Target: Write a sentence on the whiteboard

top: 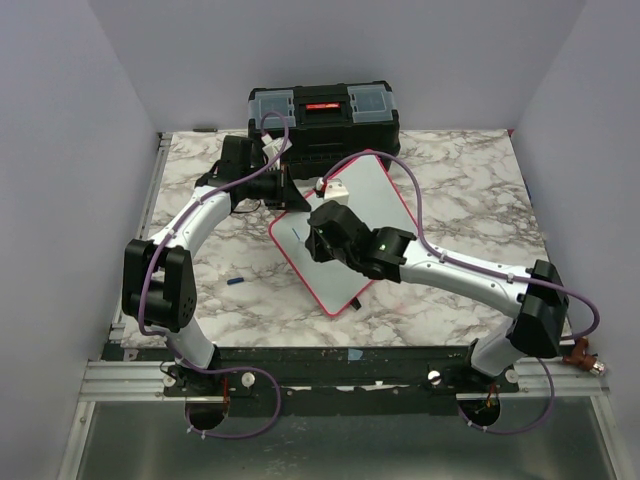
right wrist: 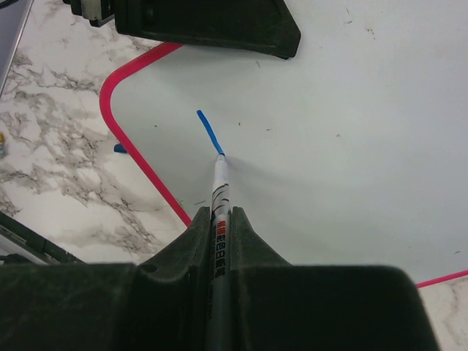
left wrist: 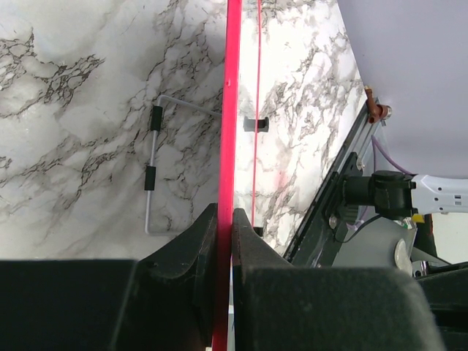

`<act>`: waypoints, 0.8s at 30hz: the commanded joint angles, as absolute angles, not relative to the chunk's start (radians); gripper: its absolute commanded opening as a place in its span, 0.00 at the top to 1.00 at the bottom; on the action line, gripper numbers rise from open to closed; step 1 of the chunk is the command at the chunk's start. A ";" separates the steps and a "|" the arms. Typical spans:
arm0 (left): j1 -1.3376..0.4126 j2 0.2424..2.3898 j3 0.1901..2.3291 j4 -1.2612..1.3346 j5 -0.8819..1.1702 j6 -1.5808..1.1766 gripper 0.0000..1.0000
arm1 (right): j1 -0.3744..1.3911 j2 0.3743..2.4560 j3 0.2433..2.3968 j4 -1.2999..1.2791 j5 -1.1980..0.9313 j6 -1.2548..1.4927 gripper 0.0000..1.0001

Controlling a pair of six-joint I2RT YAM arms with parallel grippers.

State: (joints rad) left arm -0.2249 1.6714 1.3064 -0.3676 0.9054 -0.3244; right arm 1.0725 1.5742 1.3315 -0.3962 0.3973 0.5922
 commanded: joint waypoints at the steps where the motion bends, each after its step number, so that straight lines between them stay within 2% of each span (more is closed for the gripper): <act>1: -0.232 1.627 1.325 -0.346 0.867 -0.304 1.00 | 1.077 1.543 1.330 -0.436 0.380 0.611 0.99; 11: -0.233 1.623 1.323 -0.347 0.862 -0.302 1.00 | 1.077 1.509 1.368 -0.421 0.432 0.590 0.99; 24: -0.236 1.618 1.325 -0.350 0.865 -0.301 1.00 | 1.077 1.576 1.407 -0.376 0.519 0.579 0.99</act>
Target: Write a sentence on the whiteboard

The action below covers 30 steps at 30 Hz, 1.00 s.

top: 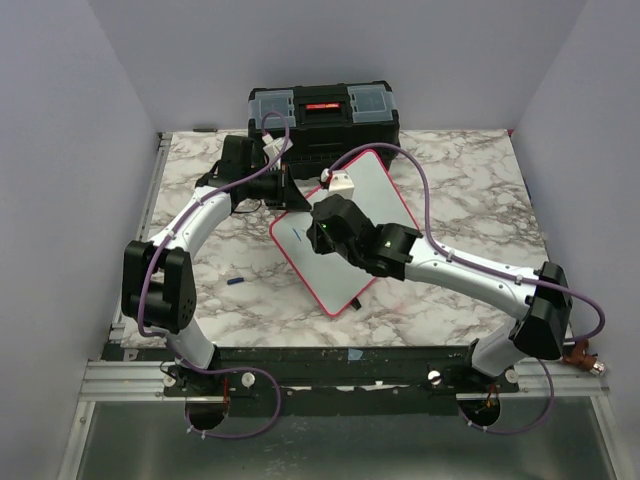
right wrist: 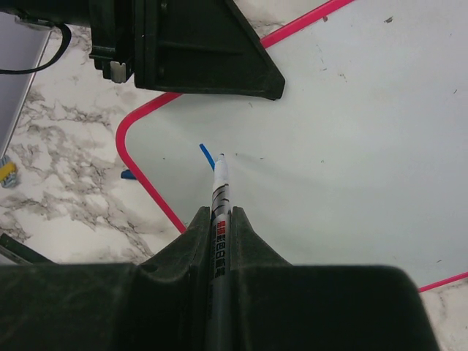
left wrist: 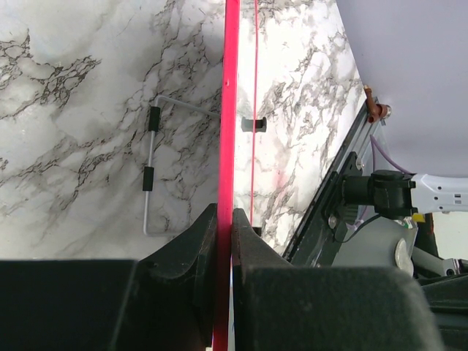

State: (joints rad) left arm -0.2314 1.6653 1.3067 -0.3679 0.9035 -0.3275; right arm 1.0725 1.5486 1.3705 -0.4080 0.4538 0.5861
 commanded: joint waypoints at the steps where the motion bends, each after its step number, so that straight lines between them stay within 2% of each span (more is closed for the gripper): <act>1: -0.236 1.618 1.325 -0.349 0.865 -0.301 1.00 | 1.077 1.581 1.410 -0.374 0.525 0.578 0.99; 30: -0.236 1.622 1.328 -0.351 0.866 -0.299 1.00 | 1.076 1.609 1.373 -0.359 0.400 0.596 0.99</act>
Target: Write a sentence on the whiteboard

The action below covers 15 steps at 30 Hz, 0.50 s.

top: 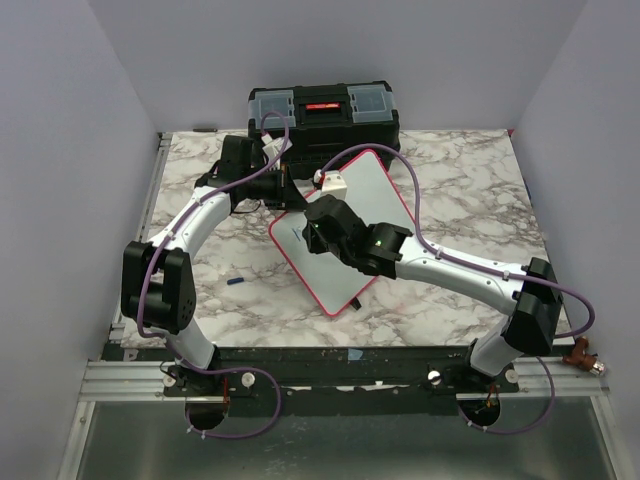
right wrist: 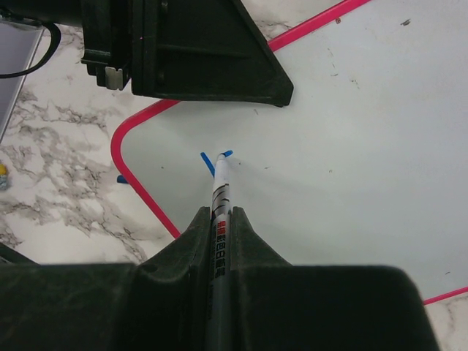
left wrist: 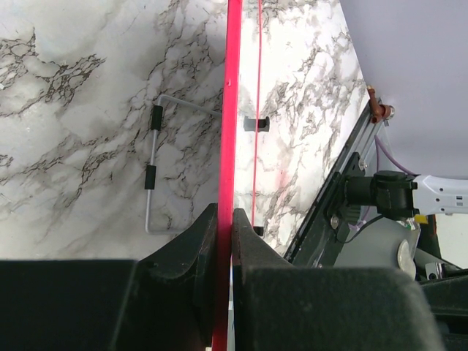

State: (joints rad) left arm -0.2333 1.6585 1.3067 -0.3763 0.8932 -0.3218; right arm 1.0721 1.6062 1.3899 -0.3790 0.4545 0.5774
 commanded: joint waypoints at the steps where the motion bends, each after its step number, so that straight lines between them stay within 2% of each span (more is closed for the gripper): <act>1: -0.236 1.623 1.328 -0.352 0.866 -0.299 1.00 | 1.076 1.609 1.371 -0.359 0.396 0.595 0.99; 15: -0.238 1.620 1.328 -0.354 0.864 -0.299 1.00 | 1.076 1.602 1.334 -0.360 0.414 0.612 0.99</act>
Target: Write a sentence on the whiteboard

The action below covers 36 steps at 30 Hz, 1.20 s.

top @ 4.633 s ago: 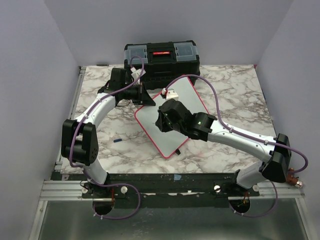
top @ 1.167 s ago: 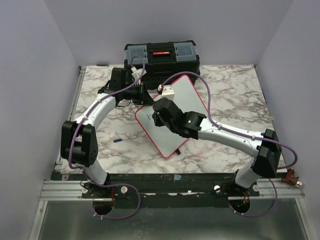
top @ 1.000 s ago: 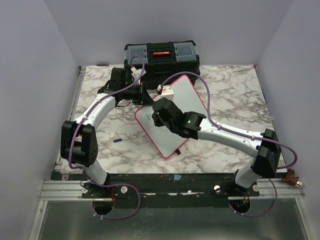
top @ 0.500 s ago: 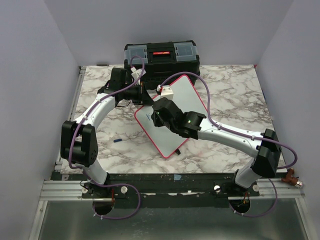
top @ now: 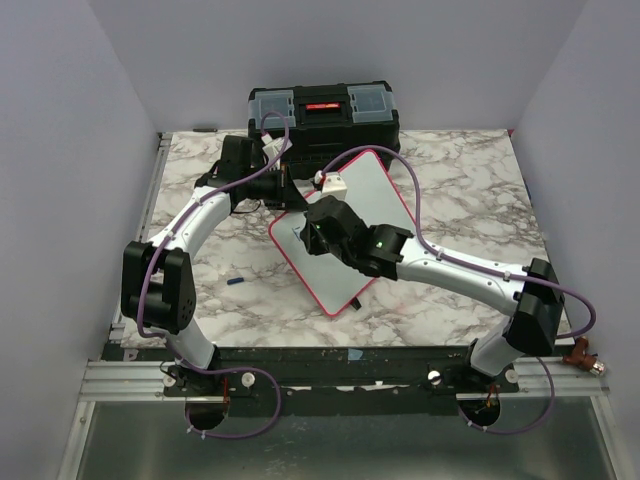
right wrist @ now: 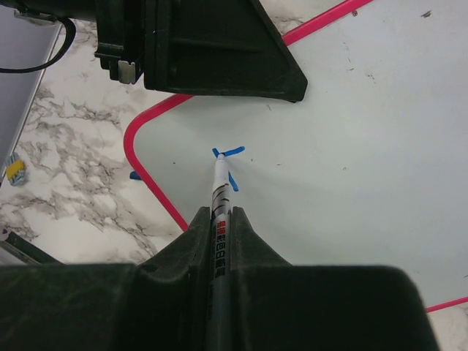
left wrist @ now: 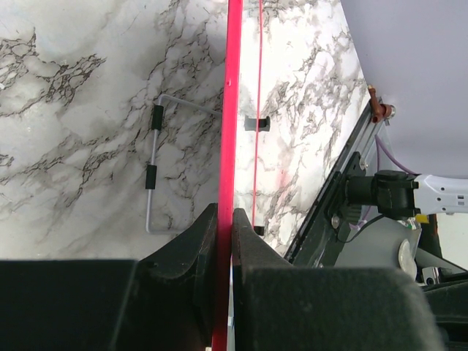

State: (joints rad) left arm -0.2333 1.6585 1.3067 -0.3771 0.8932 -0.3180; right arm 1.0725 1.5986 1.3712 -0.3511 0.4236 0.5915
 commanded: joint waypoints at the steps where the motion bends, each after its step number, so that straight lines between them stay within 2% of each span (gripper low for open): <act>1: -0.238 1.620 1.328 -0.354 0.864 -0.299 1.00 | 1.076 1.601 1.333 -0.363 0.420 0.614 0.99; 19: -0.242 1.614 1.328 -0.357 0.860 -0.298 1.00 | 1.075 1.506 1.287 -0.433 0.487 0.632 0.99; 28: -0.246 1.615 1.330 -0.361 0.859 -0.291 1.00 | 1.076 1.440 1.270 -0.309 0.508 0.578 0.99; 36: -0.250 1.609 1.331 -0.363 0.859 -0.289 1.00 | 1.053 1.484 1.266 -0.262 0.458 0.565 0.99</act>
